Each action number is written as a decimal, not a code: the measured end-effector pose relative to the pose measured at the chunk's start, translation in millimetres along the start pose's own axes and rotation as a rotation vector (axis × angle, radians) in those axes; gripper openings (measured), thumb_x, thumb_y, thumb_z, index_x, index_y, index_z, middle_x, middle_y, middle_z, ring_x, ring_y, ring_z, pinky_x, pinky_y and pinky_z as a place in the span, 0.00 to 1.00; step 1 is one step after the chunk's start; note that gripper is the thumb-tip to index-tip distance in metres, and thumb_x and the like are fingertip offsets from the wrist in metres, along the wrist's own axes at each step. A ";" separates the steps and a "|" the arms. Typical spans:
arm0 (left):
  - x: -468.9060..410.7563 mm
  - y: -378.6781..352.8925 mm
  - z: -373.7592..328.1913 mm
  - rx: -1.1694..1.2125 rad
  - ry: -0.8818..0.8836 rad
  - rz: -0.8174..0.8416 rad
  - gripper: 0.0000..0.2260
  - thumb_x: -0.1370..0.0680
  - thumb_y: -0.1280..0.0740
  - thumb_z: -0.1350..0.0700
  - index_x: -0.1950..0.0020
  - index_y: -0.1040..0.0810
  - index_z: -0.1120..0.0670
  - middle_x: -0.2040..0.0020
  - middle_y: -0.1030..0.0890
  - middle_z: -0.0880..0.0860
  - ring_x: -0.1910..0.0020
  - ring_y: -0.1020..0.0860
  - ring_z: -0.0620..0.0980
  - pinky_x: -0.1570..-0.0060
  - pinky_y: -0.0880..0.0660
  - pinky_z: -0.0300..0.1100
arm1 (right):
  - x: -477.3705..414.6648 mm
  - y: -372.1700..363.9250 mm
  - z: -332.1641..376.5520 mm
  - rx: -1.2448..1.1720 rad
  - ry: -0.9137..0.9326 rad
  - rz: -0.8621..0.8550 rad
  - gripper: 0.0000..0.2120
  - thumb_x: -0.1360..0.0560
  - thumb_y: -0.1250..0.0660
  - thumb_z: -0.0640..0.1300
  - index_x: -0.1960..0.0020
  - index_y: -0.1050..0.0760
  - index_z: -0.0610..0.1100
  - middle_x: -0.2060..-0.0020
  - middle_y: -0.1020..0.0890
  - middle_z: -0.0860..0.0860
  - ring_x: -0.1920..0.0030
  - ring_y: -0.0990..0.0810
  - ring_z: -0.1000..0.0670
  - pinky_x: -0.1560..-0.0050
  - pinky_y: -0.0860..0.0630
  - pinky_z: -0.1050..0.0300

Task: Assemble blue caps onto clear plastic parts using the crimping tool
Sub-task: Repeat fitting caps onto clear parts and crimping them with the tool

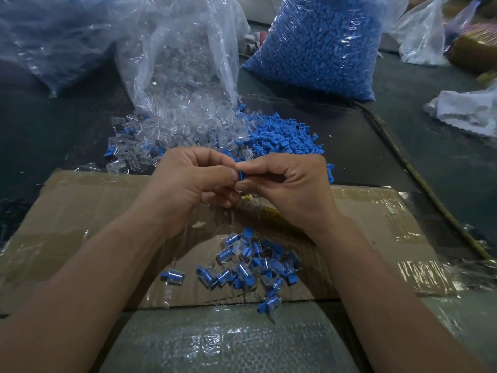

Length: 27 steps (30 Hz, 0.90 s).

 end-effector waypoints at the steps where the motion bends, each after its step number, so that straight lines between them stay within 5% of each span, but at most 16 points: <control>1: 0.0 -0.3 0.0 0.004 0.006 0.000 0.06 0.43 0.31 0.61 0.67 0.23 0.59 0.74 0.21 0.55 0.77 0.22 0.48 0.76 0.26 0.34 | 0.0 0.0 0.4 -0.001 0.001 -0.002 0.18 0.35 0.27 0.34 0.47 0.24 0.39 0.59 0.19 0.51 0.59 0.18 0.57 0.55 0.20 0.60; 7: 0.5 -0.9 -1.0 -0.004 0.014 0.012 0.08 0.43 0.31 0.61 0.66 0.24 0.60 0.75 0.21 0.54 0.77 0.23 0.48 0.77 0.26 0.34 | 0.0 0.1 0.0 0.030 0.002 -0.004 0.16 0.36 0.27 0.34 0.49 0.22 0.36 0.59 0.19 0.51 0.59 0.18 0.56 0.55 0.20 0.61; 13: 0.9 -0.9 -0.1 0.015 0.001 0.000 0.06 0.43 0.31 0.61 0.68 0.23 0.58 0.75 0.21 0.54 0.77 0.23 0.47 0.76 0.26 0.34 | -0.7 1.6 2.2 0.054 -0.020 0.037 0.18 0.36 0.26 0.36 0.47 0.24 0.44 0.59 0.19 0.55 0.59 0.19 0.61 0.55 0.22 0.66; 17: -0.1 1.9 -0.6 0.039 -0.010 -0.033 0.04 0.41 0.31 0.61 0.68 0.22 0.58 0.73 0.21 0.54 0.76 0.23 0.47 0.76 0.26 0.34 | -4.3 16.4 -1.4 0.072 -0.263 0.046 0.16 0.38 0.29 0.51 0.50 0.25 0.57 0.60 0.21 0.63 0.55 0.20 0.63 0.51 0.24 0.68; 19: -1.8 4.4 -1.2 0.053 -0.016 -0.073 0.06 0.41 0.31 0.62 0.66 0.23 0.59 0.73 0.21 0.54 0.76 0.23 0.47 0.76 0.27 0.33 | -6.1 29.6 -7.9 0.207 -0.344 0.051 0.14 0.37 0.27 0.51 0.53 0.25 0.59 0.61 0.21 0.63 0.57 0.21 0.65 0.53 0.25 0.71; 22: -3.3 6.8 -2.5 0.073 -0.024 -0.108 0.07 0.41 0.32 0.62 0.65 0.25 0.60 0.73 0.21 0.53 0.76 0.23 0.46 0.77 0.27 0.32 | -7.6 43.5 -12.3 0.448 -0.461 0.207 0.16 0.35 0.26 0.52 0.49 0.22 0.54 0.62 0.24 0.65 0.61 0.26 0.70 0.61 0.31 0.78; 27: -4.1 8.8 -3.2 0.075 -0.037 -0.122 0.07 0.40 0.32 0.62 0.64 0.25 0.60 0.73 0.20 0.53 0.76 0.23 0.46 0.76 0.26 0.33 | -4.8 42.5 -8.9 0.596 -0.612 0.575 0.32 0.40 0.25 0.58 0.38 0.29 0.54 0.54 0.30 0.62 0.52 0.29 0.59 0.51 0.31 0.61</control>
Point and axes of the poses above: each hand's wrist, its own x-axis away from the middle knuckle, its own y-axis out of the back of the hand, z = x × y, the point moved 1 cm from there along -x, towards the middle knuckle
